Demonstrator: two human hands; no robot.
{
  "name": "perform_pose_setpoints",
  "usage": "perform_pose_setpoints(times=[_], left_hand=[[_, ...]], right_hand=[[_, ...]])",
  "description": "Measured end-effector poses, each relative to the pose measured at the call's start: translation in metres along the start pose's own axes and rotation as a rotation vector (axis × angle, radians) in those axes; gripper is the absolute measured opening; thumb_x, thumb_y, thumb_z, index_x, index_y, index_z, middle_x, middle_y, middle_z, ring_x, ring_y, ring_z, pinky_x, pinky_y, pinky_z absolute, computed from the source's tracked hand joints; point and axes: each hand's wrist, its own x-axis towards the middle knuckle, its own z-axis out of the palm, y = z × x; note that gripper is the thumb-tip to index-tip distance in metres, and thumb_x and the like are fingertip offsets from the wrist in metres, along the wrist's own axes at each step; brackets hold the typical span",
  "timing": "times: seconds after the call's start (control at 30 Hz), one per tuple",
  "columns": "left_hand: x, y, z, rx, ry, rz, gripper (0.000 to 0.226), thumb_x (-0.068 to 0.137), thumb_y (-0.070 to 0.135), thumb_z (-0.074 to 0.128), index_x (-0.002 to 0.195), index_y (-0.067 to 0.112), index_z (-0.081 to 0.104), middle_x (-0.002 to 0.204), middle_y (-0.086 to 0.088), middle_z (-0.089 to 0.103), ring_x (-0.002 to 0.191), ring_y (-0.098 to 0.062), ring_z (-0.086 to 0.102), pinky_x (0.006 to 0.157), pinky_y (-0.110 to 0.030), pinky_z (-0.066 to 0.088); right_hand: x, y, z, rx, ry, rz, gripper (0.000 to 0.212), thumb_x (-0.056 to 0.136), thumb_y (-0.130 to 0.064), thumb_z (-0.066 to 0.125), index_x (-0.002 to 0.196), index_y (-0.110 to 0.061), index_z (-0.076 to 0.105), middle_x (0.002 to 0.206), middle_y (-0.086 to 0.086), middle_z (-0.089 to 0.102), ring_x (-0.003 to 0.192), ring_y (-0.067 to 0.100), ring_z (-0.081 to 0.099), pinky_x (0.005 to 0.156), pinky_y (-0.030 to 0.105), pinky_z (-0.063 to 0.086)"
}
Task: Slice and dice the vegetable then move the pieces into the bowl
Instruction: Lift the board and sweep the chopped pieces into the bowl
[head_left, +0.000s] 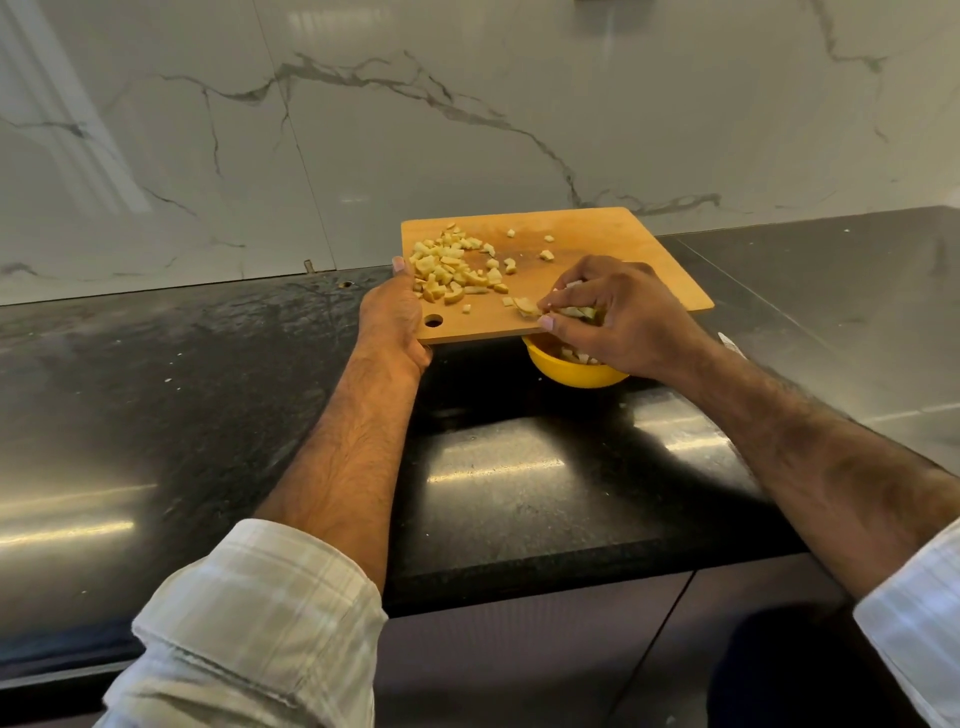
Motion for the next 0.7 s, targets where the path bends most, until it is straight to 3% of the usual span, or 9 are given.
perform_pose_setpoints(times=[0.23, 0.43, 0.57, 0.7], left_hand=[[-0.002, 0.003, -0.001, -0.013, -0.003, 0.017, 0.035, 0.108, 0.052, 0.053, 0.111, 0.023, 0.072, 0.105, -0.006, 0.08, 0.09, -0.026, 0.08, 0.078, -0.052, 0.065], [-0.003, 0.004, -0.002, 0.001, -0.002, 0.028, 0.036, 0.107, 0.056, 0.052, 0.112, 0.025, 0.072, 0.11, -0.005, 0.079, 0.094, -0.027, 0.08, 0.093, -0.056, 0.061], [-0.002, 0.004, -0.003, 0.001, -0.003, 0.031, 0.036, 0.107, 0.056, 0.052, 0.114, 0.026, 0.071, 0.109, -0.004, 0.079, 0.094, -0.026, 0.079, 0.094, -0.055, 0.061], [-0.001, 0.003, -0.003, -0.024, -0.021, 0.024, 0.034, 0.107, 0.054, 0.053, 0.113, 0.026, 0.072, 0.108, -0.003, 0.081, 0.094, -0.026, 0.08, 0.094, -0.056, 0.061]], right_hand=[[-0.009, -0.001, -0.002, 0.001, 0.007, -0.011, 0.028, 0.09, -0.048, 0.075, 0.111, -0.031, 0.083, 0.112, -0.014, 0.07, 0.103, 0.007, 0.064, 0.087, 0.042, 0.057], [0.008, -0.007, -0.008, 0.123, 0.1, 0.025, 0.032, 0.087, -0.043, 0.082, 0.113, -0.025, 0.082, 0.112, -0.011, 0.074, 0.103, 0.006, 0.065, 0.087, 0.032, 0.053], [0.054, 0.013, -0.011, 0.085, 0.044, 0.177, 0.044, 0.093, -0.049, 0.074, 0.131, -0.027, 0.073, 0.133, -0.008, 0.065, 0.119, 0.01, 0.055, 0.097, 0.035, 0.047], [0.082, 0.035, -0.007, 0.016, -0.244, 0.377, 0.083, 0.095, -0.078, 0.046, 0.162, -0.03, 0.035, 0.169, -0.001, 0.03, 0.153, 0.021, 0.029, 0.124, 0.045, 0.029]])
